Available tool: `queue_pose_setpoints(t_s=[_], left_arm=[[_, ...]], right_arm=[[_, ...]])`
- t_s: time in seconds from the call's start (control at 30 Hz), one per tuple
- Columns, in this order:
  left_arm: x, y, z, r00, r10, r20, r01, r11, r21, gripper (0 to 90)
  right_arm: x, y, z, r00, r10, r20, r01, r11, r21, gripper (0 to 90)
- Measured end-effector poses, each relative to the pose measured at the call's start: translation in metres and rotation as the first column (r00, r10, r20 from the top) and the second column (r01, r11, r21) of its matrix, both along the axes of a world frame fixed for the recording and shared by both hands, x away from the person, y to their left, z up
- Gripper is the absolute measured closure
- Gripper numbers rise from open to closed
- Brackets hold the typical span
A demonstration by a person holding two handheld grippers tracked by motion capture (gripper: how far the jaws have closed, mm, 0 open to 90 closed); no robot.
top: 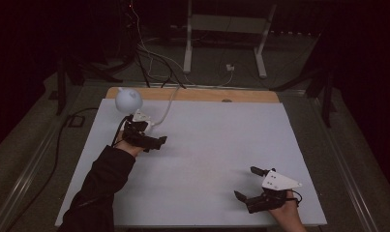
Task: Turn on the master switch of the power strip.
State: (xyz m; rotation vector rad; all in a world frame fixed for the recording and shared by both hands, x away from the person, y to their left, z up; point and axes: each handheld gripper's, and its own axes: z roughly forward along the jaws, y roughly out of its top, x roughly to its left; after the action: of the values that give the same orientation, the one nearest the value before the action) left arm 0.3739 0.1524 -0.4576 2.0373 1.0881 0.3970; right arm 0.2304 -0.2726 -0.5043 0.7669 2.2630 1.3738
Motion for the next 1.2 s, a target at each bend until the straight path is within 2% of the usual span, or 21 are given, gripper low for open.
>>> queue_pose_setpoints(t_s=[0.17,0.23,0.37,0.53,0.73,0.8,0.93,1.0,1.2], left_arm=[[-0.009,0.002,0.006,0.9994,-0.034,0.000,0.034,0.9994,0.009,0.3],[-0.013,0.003,0.008,0.9986,-0.053,0.000,0.053,0.9986,-0.005,0.3],[-0.021,0.006,0.010,0.9980,-0.063,0.006,0.063,0.9979,0.013,0.3],[-0.034,0.011,0.014,0.9962,-0.085,0.017,0.085,0.9963,-0.006,0.3],[-0.050,0.015,0.019,0.9935,-0.108,0.036,0.108,0.9941,-0.003,0.3],[-0.056,0.015,0.020,0.9924,-0.112,0.052,0.111,0.9937,0.018,0.3],[-0.067,0.017,0.020,0.9900,-0.125,0.065,0.123,0.9918,0.034,0.3],[-0.072,0.019,0.018,0.9889,-0.134,0.065,0.133,0.9910,0.018,0.3],[-0.086,0.024,0.012,0.9862,-0.147,0.076,0.145,0.9889,0.030,0.3]], right_arm=[[0.000,0.000,0.000,1.0000,0.000,0.000,0.000,1.000,0.001,0.0],[0.000,0.000,0.000,1.0000,0.000,0.000,0.000,1.000,0.001,0.0],[0.000,0.001,0.000,1.0000,0.000,-0.001,0.000,1.000,0.001,0.0],[0.000,0.001,0.000,1.0000,-0.001,0.000,0.001,1.000,0.000,0.0],[0.000,0.001,0.000,1.0000,0.000,0.000,0.000,1.000,-0.003,0.0],[0.000,0.001,0.000,1.0000,0.000,-0.001,0.000,1.000,-0.001,0.0],[0.000,0.002,0.000,1.0000,0.001,0.002,-0.001,1.000,-0.005,0.0],[-0.001,0.002,0.000,1.0000,0.002,0.003,-0.002,1.000,-0.005,0.0],[-0.001,0.002,0.001,1.0000,0.001,0.004,-0.001,1.000,-0.007,0.0]])
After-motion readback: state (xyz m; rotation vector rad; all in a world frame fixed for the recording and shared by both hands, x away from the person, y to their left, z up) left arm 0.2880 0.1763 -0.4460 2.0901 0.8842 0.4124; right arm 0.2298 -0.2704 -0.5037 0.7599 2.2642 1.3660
